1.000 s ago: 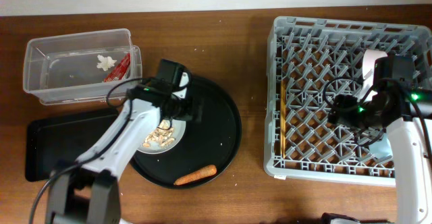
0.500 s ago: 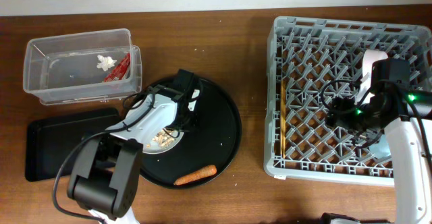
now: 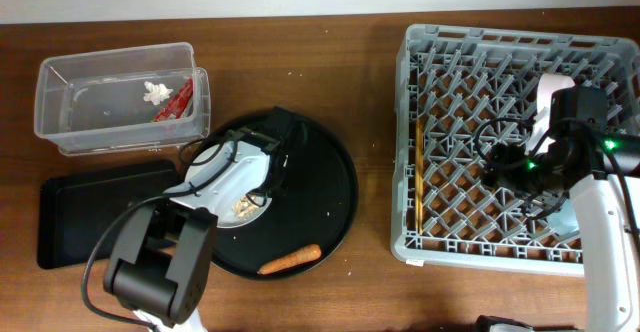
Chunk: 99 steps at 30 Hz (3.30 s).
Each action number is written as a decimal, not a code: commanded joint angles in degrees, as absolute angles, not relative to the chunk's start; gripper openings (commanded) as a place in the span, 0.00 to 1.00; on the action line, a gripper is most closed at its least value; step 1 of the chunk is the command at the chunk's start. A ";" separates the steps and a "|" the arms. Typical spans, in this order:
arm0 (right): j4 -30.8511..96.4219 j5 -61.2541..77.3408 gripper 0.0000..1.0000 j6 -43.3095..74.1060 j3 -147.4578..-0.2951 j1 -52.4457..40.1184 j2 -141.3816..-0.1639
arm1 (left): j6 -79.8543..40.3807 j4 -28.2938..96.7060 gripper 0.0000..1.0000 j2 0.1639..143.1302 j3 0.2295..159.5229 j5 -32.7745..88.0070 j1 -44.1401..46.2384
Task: Sort waste into correct bins and load items into the dishwasher rack
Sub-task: 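Grasp the plate rim with the left gripper and lift it, then tip the white plate with the left gripper over the small black tray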
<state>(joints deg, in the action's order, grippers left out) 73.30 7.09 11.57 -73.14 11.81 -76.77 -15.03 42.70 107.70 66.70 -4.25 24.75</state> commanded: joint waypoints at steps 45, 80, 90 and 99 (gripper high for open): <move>73.43 6.87 0.80 10.70 -72.90 11.99 -76.53 | -17.34 69.19 0.00 96.71 85.54 -10.31 15.05; 73.12 6.83 0.80 9.63 -72.90 12.03 -76.53 | 11.57 74.56 0.00 96.73 83.48 43.97 -28.67; 73.12 6.85 0.80 9.65 -72.90 12.03 -76.53 | 11.73 75.77 0.00 96.73 83.48 50.98 -35.79; 72.64 6.85 0.80 9.65 -72.90 12.03 -76.53 | 13.15 77.76 0.00 96.73 83.48 55.92 -39.83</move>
